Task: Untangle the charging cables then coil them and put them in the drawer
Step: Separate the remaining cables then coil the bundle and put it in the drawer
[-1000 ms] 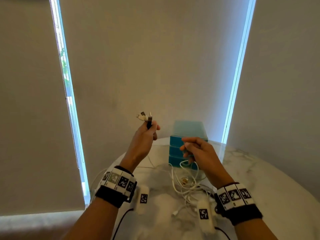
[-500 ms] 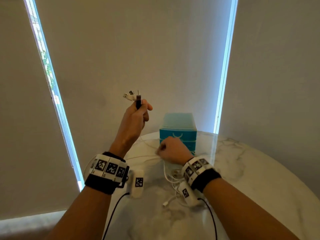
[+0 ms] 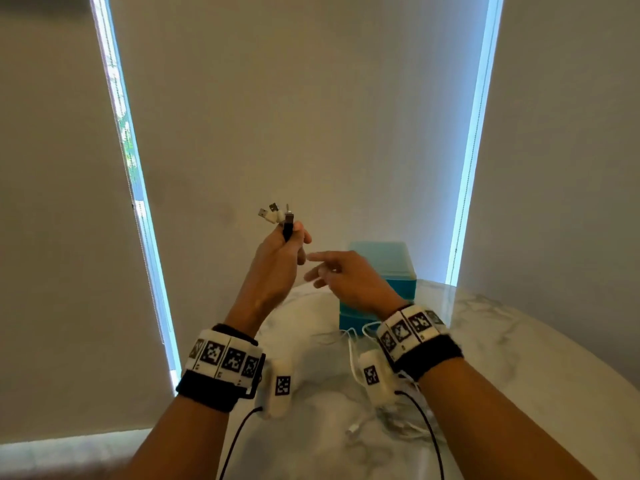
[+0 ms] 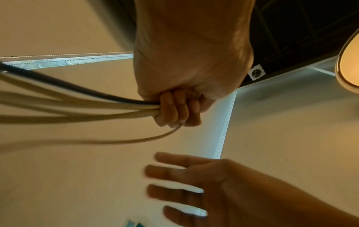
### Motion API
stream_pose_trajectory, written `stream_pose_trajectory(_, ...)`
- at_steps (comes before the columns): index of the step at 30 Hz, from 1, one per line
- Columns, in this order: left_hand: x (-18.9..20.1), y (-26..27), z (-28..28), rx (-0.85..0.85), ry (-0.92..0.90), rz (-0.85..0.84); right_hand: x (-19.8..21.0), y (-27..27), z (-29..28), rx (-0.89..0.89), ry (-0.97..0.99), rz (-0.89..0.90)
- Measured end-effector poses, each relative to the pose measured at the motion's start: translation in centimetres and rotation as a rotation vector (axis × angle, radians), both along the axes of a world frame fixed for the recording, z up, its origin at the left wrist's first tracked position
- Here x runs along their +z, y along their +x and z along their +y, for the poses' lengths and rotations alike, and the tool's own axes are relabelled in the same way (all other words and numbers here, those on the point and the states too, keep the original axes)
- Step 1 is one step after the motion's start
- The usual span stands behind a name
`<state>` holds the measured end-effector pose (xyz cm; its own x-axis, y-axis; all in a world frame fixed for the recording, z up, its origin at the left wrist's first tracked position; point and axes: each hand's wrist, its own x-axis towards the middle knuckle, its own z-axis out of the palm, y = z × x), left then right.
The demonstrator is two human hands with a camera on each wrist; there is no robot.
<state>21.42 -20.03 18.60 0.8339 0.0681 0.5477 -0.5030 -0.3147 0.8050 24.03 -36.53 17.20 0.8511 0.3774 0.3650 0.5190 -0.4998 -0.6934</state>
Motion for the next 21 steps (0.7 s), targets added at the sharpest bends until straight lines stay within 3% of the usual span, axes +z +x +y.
stream_pose_trajectory(2,-1.4,0.1,-0.7,-0.061,0.101,0.071,0.1,-1.5,-2.4,0.018,0.336,0.056)
stream_pose_trajectory(4,-2.7,0.1,-2.1,-0.151,0.204,0.146,0.2,-3.2,-4.4,-0.009,0.521,0.102)
stream_pose_trajectory(9,-5.0,-0.3,-6.5,-0.341,0.585,0.234,-3.3,-4.7,-8.3,-0.108,0.396,0.204)
stream_pose_trajectory(14,-6.9,0.4,-9.4,-0.344,0.990,0.233,-7.1,-5.3,-10.8,-0.154,0.485,0.031)
stream_pose_trajectory(16,-7.1,0.8,-9.7,-0.335,1.026,0.226,-8.1,-5.2,-11.1,-0.154,0.578,0.008)
stream_pose_trajectory(21,-8.0,2.4,-9.6,-0.400,0.809,0.321,-9.6,-3.5,-10.6,-0.303,0.634,0.016)
